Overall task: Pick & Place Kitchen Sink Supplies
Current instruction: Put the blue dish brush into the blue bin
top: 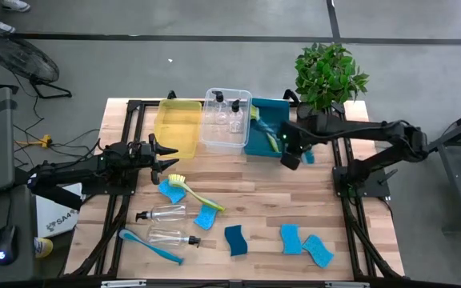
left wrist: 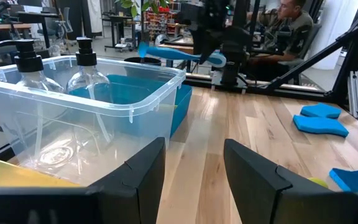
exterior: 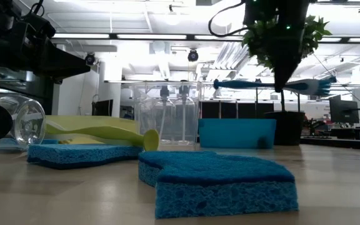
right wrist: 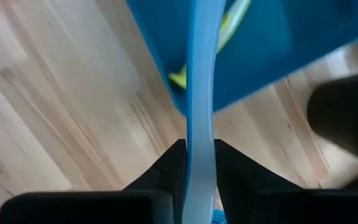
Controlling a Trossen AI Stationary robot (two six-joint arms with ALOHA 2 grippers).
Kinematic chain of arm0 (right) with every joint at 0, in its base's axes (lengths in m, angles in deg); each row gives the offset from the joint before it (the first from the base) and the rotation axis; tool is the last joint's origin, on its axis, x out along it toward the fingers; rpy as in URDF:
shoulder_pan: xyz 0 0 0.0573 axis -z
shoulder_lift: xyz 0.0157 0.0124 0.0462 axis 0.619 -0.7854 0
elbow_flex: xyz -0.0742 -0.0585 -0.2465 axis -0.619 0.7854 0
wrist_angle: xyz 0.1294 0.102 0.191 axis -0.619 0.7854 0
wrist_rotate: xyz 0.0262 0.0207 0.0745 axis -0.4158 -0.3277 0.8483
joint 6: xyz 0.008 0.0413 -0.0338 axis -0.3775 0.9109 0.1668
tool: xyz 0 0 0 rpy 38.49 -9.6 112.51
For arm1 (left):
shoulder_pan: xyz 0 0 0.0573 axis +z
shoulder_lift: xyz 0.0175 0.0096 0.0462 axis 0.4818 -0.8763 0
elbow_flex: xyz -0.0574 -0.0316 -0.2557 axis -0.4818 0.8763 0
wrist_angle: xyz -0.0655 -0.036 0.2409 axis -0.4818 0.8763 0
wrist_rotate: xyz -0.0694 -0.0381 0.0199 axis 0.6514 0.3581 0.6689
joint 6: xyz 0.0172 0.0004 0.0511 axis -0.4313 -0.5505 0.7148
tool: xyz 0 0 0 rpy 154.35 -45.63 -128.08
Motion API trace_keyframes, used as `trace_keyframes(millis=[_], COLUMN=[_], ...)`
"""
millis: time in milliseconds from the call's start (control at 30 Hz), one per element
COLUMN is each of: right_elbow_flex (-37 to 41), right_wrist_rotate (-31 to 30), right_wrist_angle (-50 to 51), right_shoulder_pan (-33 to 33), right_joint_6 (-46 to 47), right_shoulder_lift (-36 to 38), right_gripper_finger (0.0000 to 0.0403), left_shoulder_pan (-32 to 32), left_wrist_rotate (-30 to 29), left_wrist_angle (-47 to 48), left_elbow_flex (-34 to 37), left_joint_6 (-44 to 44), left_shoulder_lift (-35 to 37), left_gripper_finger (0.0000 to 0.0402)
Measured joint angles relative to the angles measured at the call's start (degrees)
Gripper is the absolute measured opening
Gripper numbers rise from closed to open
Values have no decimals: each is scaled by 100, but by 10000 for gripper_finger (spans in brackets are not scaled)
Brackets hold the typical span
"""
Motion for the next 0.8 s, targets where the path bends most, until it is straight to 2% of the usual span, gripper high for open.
trace_keyframes(millis=[267, 367, 500, 600, 800], right_elbow_flex=[0, 0, 0, 0, 0], right_wrist_rotate=[333, 397, 861, 1102, 1120], right_wrist_angle=[-863, -1173, -1392, -1560, -2057], right_shoulder_pan=[811, 1071, 1369, 1531, 1725], right_joint_6=[-491, -446, -263, -243, -194], right_shoulder_lift=[0, 0, 0, -2, -2], right_gripper_finger=[54, 66, 77, 73, 54], left_shoulder_pan=[0, 0, 0, -2, 0], left_wrist_rotate=[0, 0, 0, 0, 0], left_wrist_angle=[0, -1, 0, 0, 0], left_elbow_flex=[0, 1, 0, 0, 0], left_joint_6=[-2, 0, -2, 0, -2], left_shoulder_lift=[0, -1, 0, -2, -2], left_gripper_finger=[160, 160, 160, 160, 160])
